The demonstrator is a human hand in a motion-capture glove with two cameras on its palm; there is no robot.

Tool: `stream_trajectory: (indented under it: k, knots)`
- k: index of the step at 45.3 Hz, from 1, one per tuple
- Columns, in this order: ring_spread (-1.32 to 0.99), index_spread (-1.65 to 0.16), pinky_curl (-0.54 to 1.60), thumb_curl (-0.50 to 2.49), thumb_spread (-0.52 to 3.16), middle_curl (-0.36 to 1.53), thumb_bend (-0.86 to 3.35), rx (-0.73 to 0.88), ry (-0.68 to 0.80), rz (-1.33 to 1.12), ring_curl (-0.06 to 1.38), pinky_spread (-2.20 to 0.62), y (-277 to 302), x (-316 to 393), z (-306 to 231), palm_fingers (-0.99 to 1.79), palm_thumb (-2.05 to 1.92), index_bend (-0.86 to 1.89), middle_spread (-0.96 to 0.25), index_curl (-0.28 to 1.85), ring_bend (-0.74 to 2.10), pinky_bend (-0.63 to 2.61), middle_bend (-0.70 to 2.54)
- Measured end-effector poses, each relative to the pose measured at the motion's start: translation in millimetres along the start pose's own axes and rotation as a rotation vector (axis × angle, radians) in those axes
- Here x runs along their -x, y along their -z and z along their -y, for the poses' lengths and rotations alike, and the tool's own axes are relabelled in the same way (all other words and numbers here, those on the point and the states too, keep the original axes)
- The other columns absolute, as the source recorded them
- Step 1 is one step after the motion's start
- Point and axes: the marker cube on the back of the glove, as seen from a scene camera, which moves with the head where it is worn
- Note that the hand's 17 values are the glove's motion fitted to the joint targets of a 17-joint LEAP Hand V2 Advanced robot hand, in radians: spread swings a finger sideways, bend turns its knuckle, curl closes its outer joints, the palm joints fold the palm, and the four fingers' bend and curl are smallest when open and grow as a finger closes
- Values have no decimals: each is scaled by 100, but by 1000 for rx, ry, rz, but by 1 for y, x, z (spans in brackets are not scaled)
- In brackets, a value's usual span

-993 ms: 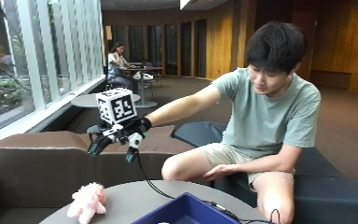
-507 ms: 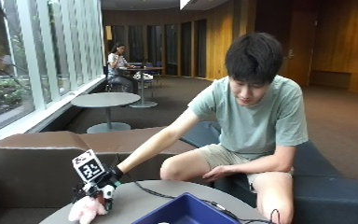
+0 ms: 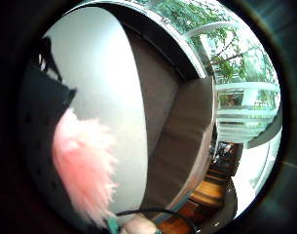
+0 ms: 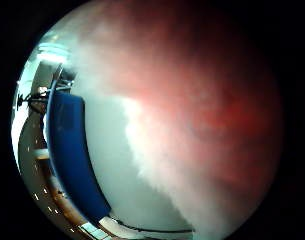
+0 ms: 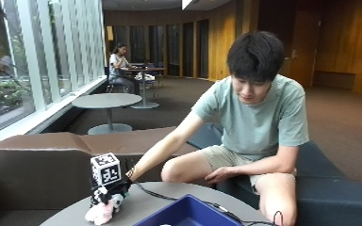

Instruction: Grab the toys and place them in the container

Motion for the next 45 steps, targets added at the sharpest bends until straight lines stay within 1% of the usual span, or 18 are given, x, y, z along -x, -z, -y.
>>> stream_trajectory:
  k: [2, 7, 13, 18, 23, 27, 31, 35, 39, 45]
  knots:
    - [-37, -30, 31, 63, 107, 59, 18, 18, 10, 10, 44, -24, 8, 5, -5, 106, 58, 62, -23, 47, 92, 88, 65]
    - [-40, -31, 34, 69, 97, 66, 17, 33, 41, 58, 50, -28, 46, 14, -14, 111, 60, 78, -24, 59, 99, 85, 77]
    - [-41, -31, 36, 77, 83, 73, 17, -42, 149, 62, 56, -30, 138, 35, -22, 109, 63, 92, -23, 69, 106, 83, 88]
    - [-42, -30, 38, 82, 74, 76, 17, -122, 193, 69, 59, -31, 216, 55, -36, 106, 64, 97, -22, 74, 109, 85, 92]
    - [-43, -29, 40, 87, 65, 78, 16, -173, 230, 68, 62, -32, 274, 82, -50, 104, 64, 101, -22, 79, 111, 86, 95]
    - [-42, -28, 41, 91, 58, 80, 15, -227, 282, 105, 64, -32, 314, 117, -61, 103, 63, 102, -22, 82, 112, 87, 98]
    - [-42, -28, 42, 94, 52, 80, 15, -247, 321, 141, 66, -32, 336, 153, -77, 102, 63, 103, -21, 85, 113, 88, 99]
    - [-42, -27, 43, 97, 47, 81, 14, -243, 394, 155, 67, -32, 345, 201, -90, 101, 63, 104, -20, 87, 113, 89, 100]
    - [-42, -27, 44, 100, 42, 82, 13, -233, 461, 181, 69, -33, 346, 249, -106, 101, 63, 104, -20, 88, 113, 89, 101]
    - [-42, -26, 45, 104, 36, 83, 13, -228, 505, 157, 70, -34, 338, 307, -127, 100, 63, 104, -19, 91, 113, 89, 102]
